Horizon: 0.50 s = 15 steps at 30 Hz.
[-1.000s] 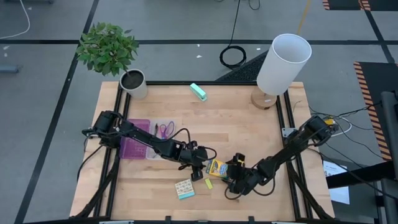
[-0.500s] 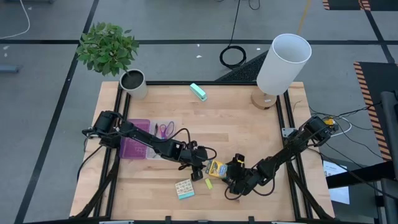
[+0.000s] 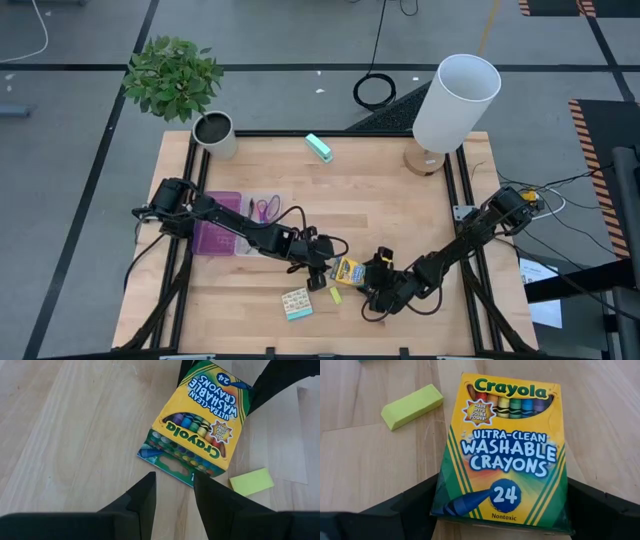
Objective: Pack school essentials
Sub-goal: Put the crayon box into the purple supply box
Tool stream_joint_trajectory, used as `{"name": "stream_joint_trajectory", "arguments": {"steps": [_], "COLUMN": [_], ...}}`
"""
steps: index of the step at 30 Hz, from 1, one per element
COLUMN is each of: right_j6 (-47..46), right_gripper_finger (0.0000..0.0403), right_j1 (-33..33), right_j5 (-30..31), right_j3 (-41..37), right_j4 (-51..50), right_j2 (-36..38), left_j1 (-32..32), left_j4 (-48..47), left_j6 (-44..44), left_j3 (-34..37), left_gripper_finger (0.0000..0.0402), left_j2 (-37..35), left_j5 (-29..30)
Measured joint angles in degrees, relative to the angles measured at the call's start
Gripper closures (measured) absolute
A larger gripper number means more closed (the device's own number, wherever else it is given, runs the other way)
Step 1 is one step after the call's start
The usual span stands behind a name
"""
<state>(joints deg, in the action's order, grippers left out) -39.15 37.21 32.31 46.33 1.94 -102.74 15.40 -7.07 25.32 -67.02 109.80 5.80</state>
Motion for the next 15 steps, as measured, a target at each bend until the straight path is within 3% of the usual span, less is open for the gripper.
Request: {"name": "stream_joint_trajectory", "arguments": {"steps": [15], "right_j6": [3.7], "right_gripper_finger": [0.0064], "right_j1": [0.2], "right_j5": [-1.4], "right_j3": [-0.2], "right_j4": [-0.4], "right_j2": [5.6], "left_j1": [2.7], "left_j4": [2.4], "left_j6": [-5.6], "left_j3": [-0.1], "left_gripper_finger": [0.0268], "left_j2": [-6.7], "left_j5": [1.3]}}
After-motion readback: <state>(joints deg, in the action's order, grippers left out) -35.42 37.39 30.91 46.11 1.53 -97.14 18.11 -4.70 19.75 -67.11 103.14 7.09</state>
